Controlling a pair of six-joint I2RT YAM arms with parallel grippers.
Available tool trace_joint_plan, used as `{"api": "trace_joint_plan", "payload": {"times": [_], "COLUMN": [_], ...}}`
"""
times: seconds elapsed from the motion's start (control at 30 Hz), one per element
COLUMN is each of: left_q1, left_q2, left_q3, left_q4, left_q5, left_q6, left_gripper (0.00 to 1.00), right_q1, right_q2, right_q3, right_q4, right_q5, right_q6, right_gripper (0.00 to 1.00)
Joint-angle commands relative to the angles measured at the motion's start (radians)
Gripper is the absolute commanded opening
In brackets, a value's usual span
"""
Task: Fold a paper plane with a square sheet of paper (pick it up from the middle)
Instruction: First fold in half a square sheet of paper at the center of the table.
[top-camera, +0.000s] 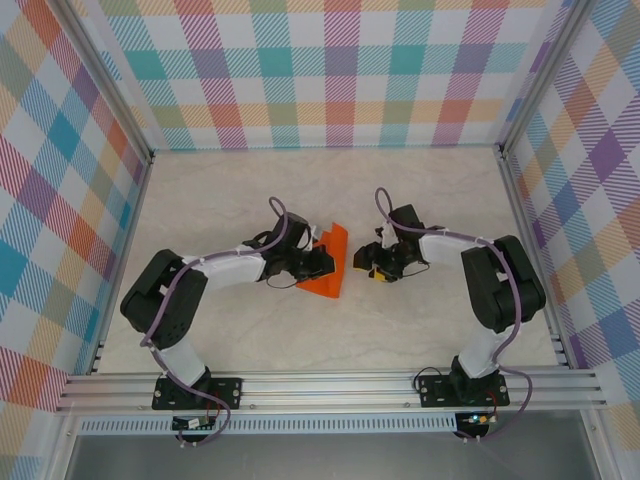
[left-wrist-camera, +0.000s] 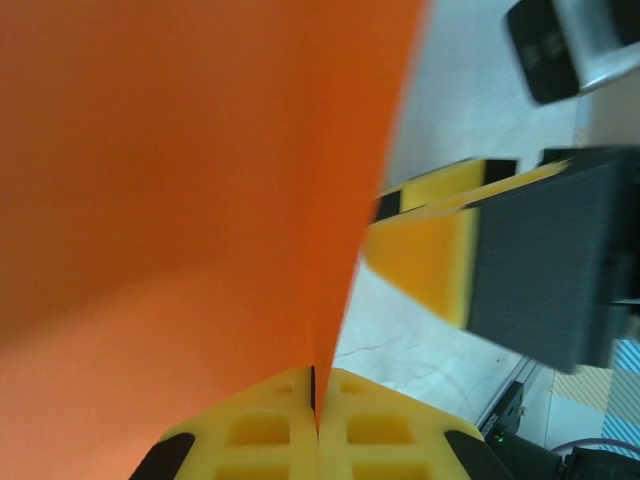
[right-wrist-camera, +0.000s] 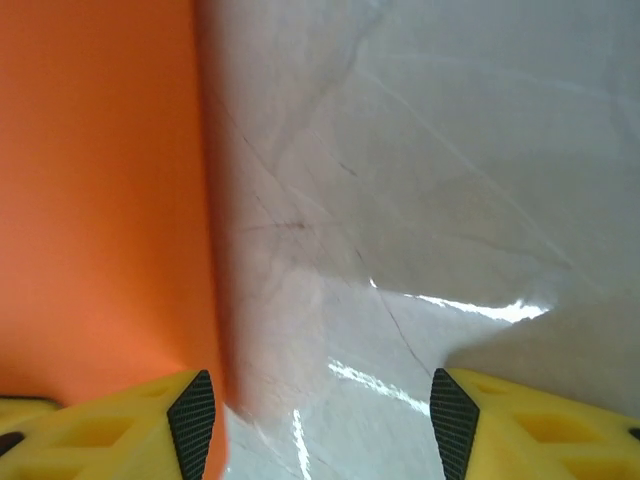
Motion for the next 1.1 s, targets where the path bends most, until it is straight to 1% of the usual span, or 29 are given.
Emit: {"api": "trace_joint_plan", "payload": {"times": [0.0, 0.07, 0.13, 0.23, 0.3, 0.4, 0.5, 0.57, 0.67, 0.77, 0.9, 1.07], "left_q1": [-0.01, -0.02, -0.02, -0.03, -0.038, -0.04, -0.049, -0.05, -0.054, -0.056, -0.051, -0.035], "left_q2": [-0.105, -0.15, -0.173, -0.199, -0.216, -0.212, -0.193, -0.163, -0.112, -0.064, 0.016, 0.092], "left_q3": [0.0, -0.005, -0.004, 0.009, 0.011, 0.005, 0.017, 0.027, 0.065, 0.127, 0.183, 0.2], "left_q4": [-0.043, -0.093, -0.122, -0.147, -0.161, -0.123, -0.101, -0.086, -0.069, -0.155, -0.216, -0.197], "left_q5": [-0.025, -0.056, -0.046, -0.025, -0.035, 0.01, 0.022, 0.028, 0.046, -0.004, -0.007, 0.01], "left_q6": [-0.019, -0.004, 0.018, 0.022, 0.018, -0.011, -0.034, -0.044, -0.057, 0.001, 0.075, 0.096], "left_gripper": [0.05, 0.06, 0.05, 0.03, 0.03, 0.02, 0.01, 0.01, 0.01, 0.02, 0.03, 0.03], "right_q1": [0.008, 0.008, 0.008, 0.008, 0.008, 0.008, 0.008, 0.008, -0.001, -0.006, -0.006, -0.005], "right_q2": [-0.08, -0.125, -0.145, -0.169, -0.201, -0.274, -0.355, -0.373, -0.349, -0.288, -0.227, -0.125], "right_q3": [-0.023, -0.059, -0.077, -0.089, -0.106, -0.127, -0.147, -0.15, -0.142, -0.128, -0.107, -0.085], "right_q4": [-0.026, 0.019, 0.059, 0.053, 0.053, 0.014, -0.035, -0.061, -0.056, 0.022, 0.094, 0.165], "right_q5": [0.016, -0.008, -0.053, -0.051, -0.059, -0.037, 0.002, 0.011, 0.036, -0.031, -0.051, -0.088], "right_q6": [-0.023, 0.003, 0.023, 0.05, 0.05, 0.048, 0.027, 0.005, 0.0, 0.021, 0.057, 0.075], "right_gripper": [0.62, 0.63, 0.63, 0.62, 0.62, 0.62, 0.64, 0.65, 0.66, 0.65, 0.66, 0.66]}}
